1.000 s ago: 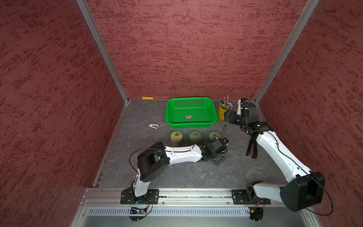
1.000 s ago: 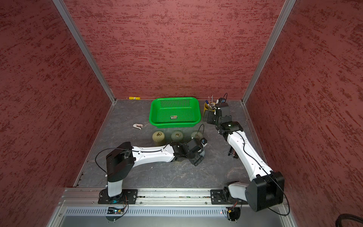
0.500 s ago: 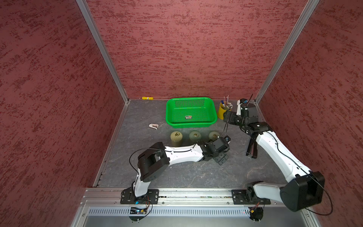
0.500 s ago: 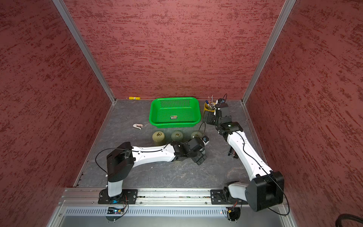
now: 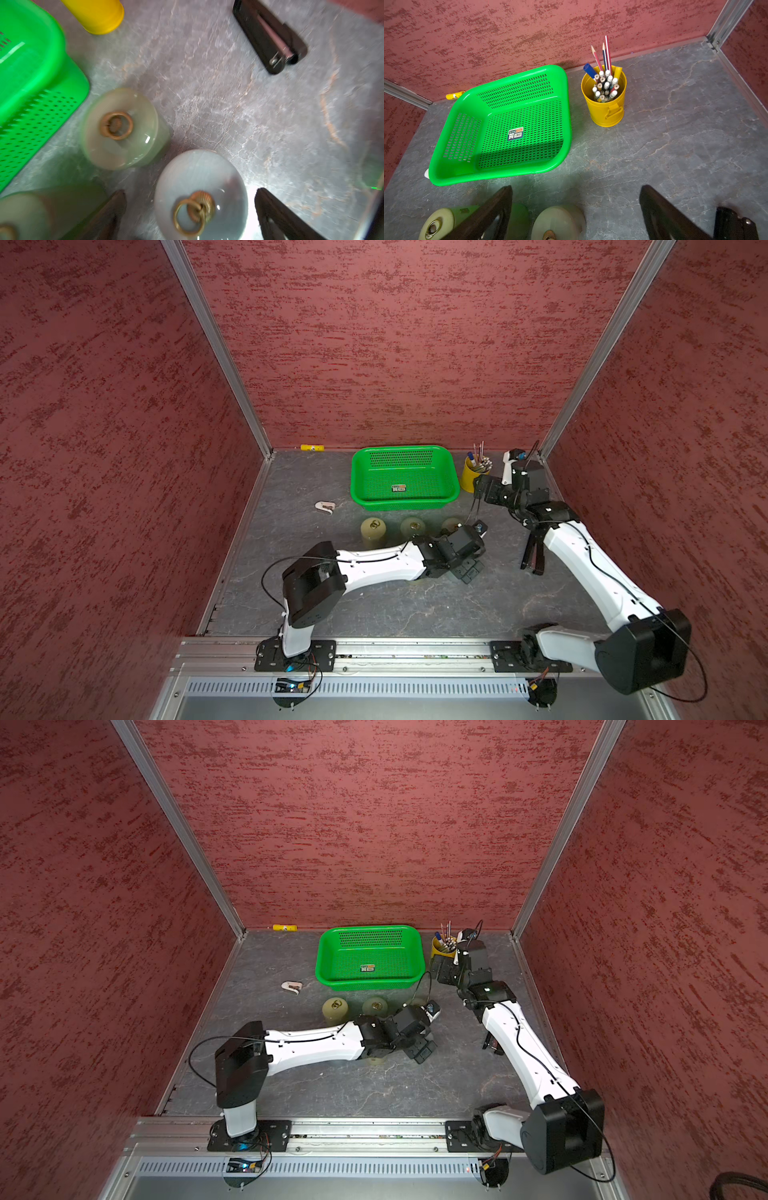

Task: Take the tea canister out of the basket
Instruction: Place the tea canister at the center of the board, then reset both arms

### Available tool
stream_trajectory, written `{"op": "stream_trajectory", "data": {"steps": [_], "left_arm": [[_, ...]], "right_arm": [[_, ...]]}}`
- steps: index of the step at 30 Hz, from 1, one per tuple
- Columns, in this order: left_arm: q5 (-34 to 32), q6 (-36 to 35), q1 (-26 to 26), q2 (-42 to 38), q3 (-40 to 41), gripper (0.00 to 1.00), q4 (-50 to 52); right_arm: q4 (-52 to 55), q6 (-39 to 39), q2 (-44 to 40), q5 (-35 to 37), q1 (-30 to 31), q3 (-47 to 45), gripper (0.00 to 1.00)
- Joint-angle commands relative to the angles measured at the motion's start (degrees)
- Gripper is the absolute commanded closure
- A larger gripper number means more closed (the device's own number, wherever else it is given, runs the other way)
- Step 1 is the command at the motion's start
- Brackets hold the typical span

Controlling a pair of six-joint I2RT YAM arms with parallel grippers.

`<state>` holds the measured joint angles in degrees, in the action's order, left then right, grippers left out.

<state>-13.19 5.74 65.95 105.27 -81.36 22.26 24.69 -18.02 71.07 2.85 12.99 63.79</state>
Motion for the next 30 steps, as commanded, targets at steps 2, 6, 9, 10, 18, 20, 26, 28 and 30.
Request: {"op": "stream_trajectory", "data": {"steps": [2, 6, 9, 10, 18, 20, 26, 28, 30], "left_arm": [[2.58, 1.43, -4.35, -7.33, -2.05, 0.0, 1.46], [3.72, 2.26, -11.34, -13.27, 0.44, 0.0, 2.46], [2.11, 2.26, -18.33, -18.58, 4.35, 0.0, 2.21], [1.5, 2.58, -20.91, -20.18, 5.4, 0.0, 2.33], [-1.49, 5.07, -42.85, -32.1, 19.02, 0.0, -4.8], [-2.82, 4.42, -47.16, -33.72, 23.41, 0.0, -7.9], [-5.81, -1.41, -57.44, -36.83, 39.61, 0.0, -26.34], [-2.44, -1.5, -61.24, -36.45, 43.35, 0.0, -32.05], [0.96, -1.23, -64.64, -34.39, 45.45, 0.0, -35.89]], "right_arm": [[-0.95, 3.42, -2.07, 1.7, -0.83, 2.38, 0.01], [0.27, 5.57, -2.93, 3.28, -1.07, 3.36, 0.01], [0.67, 6.61, -3.56, 4.48, -1.83, 2.67, 0.01], [0.95, 6.68, -3.73, 4.79, -2.09, 2.46, 0.01], [-4.97, 5.71, -8.74, 10.34, -5.98, -4.65, 0.01], [-6.75, 5.8, -9.45, 12.05, -7.03, -6.49, 0.01], [-7.71, 4.66, -7.46, 13.53, -10.39, -8.64, 0.01], [-9.55, 4.57, -7.18, 13.95, -10.78, -9.9, 0.01], [-11.94, 4.67, -7.08, 14.58, -11.23, -11.46, 0.01]]}}
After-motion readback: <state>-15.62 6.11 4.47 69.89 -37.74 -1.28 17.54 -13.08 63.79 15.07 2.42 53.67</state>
